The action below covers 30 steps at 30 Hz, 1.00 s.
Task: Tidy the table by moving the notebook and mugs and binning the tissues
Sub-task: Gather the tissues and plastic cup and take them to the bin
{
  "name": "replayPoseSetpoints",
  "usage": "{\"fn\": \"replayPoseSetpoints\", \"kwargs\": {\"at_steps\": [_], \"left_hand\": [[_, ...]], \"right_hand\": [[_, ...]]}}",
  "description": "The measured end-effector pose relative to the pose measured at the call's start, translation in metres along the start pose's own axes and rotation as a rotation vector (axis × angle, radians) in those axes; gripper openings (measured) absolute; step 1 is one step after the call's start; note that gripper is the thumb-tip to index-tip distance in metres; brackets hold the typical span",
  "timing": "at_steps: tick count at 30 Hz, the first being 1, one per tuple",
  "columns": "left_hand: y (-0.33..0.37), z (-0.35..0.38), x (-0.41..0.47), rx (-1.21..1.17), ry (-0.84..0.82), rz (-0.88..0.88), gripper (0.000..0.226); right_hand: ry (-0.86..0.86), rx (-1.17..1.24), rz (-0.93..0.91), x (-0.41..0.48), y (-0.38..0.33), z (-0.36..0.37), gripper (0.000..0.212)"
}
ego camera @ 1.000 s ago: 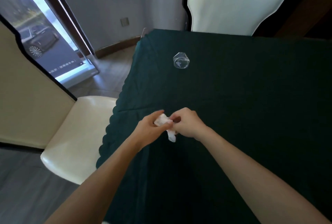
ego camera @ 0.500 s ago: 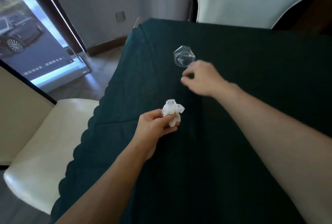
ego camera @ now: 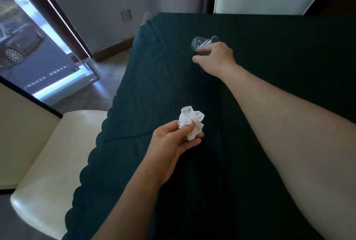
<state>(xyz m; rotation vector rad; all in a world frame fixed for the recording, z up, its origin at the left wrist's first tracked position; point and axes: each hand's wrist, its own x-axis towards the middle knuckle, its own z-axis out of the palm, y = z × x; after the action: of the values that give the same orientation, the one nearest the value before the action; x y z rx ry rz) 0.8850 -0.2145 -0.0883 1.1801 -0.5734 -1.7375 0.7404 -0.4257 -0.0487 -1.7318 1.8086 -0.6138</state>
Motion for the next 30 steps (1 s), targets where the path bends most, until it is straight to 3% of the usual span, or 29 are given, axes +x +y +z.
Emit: {"fn": "replayPoseSetpoints", "kwargs": {"at_steps": [3,7,9,16,19,22,25,30], "left_hand": [[0.000,-0.001,0.002,-0.007,-0.001,-0.001,0.022],[0.000,0.001,0.005,0.001,-0.006,-0.021,0.023],[0.003,0.005,0.002,0.016,0.029,-0.025,0.024],[0.014,0.022,-0.034,0.154,0.252,-0.070,0.023],[0.031,0.030,-0.062,0.176,0.177,-0.099,0.019],[0.054,0.049,-0.097,0.207,0.075,-0.098,0.015],[0.067,0.073,-0.138,0.227,-0.071,-0.119,0.014],[0.078,0.118,-0.230,0.249,-0.289,-0.098,0.023]], "right_hand": [[-0.003,0.057,0.029,0.002,0.001,0.004,0.033],[0.227,0.216,-0.036,-0.019,-0.002,0.007,0.019],[0.255,0.278,-0.033,-0.040,-0.005,0.004,0.020],[-0.097,0.581,-0.038,-0.137,-0.012,-0.046,0.034],[-0.204,0.661,-0.075,-0.180,-0.024,-0.084,0.019],[-0.169,0.740,-0.091,-0.232,-0.041,-0.125,0.008],[-0.081,0.748,-0.135,-0.288,-0.055,-0.157,0.017],[-0.160,0.720,-0.185,-0.391,-0.075,-0.223,0.026]]}}
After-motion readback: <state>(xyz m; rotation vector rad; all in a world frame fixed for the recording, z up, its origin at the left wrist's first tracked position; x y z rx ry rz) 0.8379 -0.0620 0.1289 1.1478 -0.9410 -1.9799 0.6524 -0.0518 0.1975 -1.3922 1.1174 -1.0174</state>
